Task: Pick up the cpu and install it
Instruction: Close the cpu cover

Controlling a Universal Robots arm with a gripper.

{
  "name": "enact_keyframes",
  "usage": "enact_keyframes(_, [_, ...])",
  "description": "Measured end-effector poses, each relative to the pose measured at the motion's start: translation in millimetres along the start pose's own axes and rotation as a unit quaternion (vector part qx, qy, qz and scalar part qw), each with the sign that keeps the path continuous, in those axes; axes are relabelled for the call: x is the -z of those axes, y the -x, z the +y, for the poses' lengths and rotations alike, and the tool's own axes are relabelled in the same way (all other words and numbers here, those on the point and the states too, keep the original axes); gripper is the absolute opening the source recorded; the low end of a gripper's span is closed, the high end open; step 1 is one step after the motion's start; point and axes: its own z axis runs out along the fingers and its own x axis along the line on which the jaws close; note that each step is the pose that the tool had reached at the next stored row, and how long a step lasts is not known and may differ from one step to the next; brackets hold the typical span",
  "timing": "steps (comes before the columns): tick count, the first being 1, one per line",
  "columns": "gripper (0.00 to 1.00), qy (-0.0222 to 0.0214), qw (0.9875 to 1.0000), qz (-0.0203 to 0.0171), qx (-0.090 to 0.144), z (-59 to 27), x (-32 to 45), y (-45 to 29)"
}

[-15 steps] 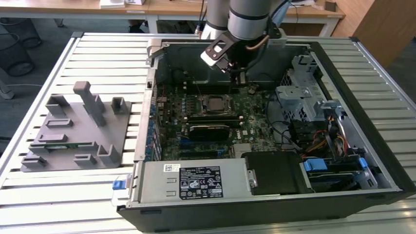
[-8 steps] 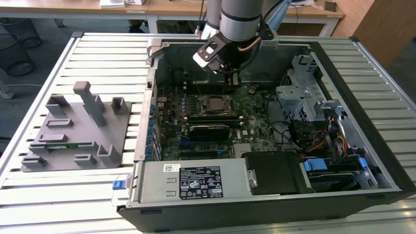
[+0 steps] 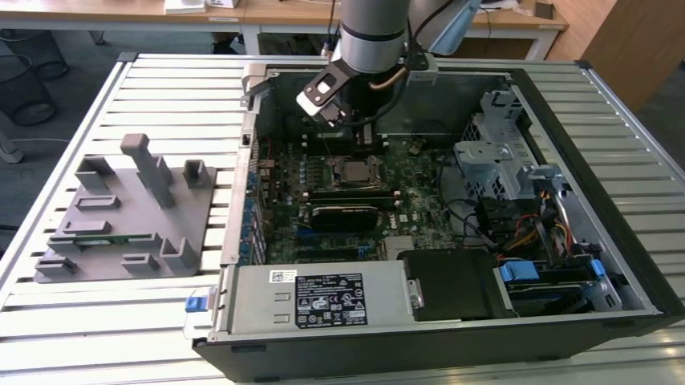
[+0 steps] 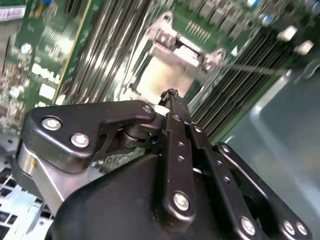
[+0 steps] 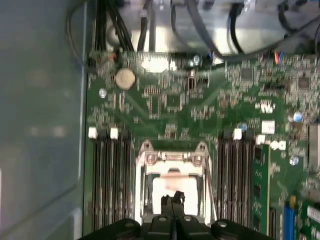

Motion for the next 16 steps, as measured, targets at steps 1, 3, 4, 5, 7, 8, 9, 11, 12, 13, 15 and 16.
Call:
enact_keyframes(1, [0.11, 0.0000, 1.0000, 0.0000, 0.000, -4.0, -1.2, 0.0])
enact_keyframes(3, [0.11, 0.0000, 1.0000, 0.0000, 0.000, -9.2, -4.0, 0.1])
enact_keyframes(4, [0.11, 0.0000, 1.0000, -0.0001, 0.000, -11.9, -5.6, 0.1])
enact_keyframes(5, [0.11, -0.0001, 1.0000, 0.0000, 0.000, -13.8, -7.4, 0.1])
enact_keyframes(7, [0.11, 0.0000, 1.0000, 0.0000, 0.000, -16.3, -11.0, 0.2])
enact_keyframes(8, [0.11, 0.0000, 1.0000, 0.0000, 0.000, -17.5, -12.8, 0.2])
enact_keyframes(9, [0.11, 0.0000, 1.0000, 0.0000, 0.000, -18.7, -14.7, 0.3])
enact_keyframes(11, [0.11, 0.0000, 1.0000, 0.0000, 0.000, -20.4, -18.3, 0.3])
enact_keyframes(12, [0.11, 0.0000, 1.0000, 0.0000, 0.000, -21.0, -19.9, 0.4])
enact_keyframes(13, [0.11, 0.0000, 1.0000, 0.0000, 0.000, -21.5, -21.6, 0.4])
enact_keyframes(15, [0.11, 0.0000, 1.0000, 0.0000, 0.000, -22.4, -24.6, 0.5])
enact_keyframes(16, [0.11, 0.0000, 1.0000, 0.0000, 0.000, -22.7, -26.0, 0.5])
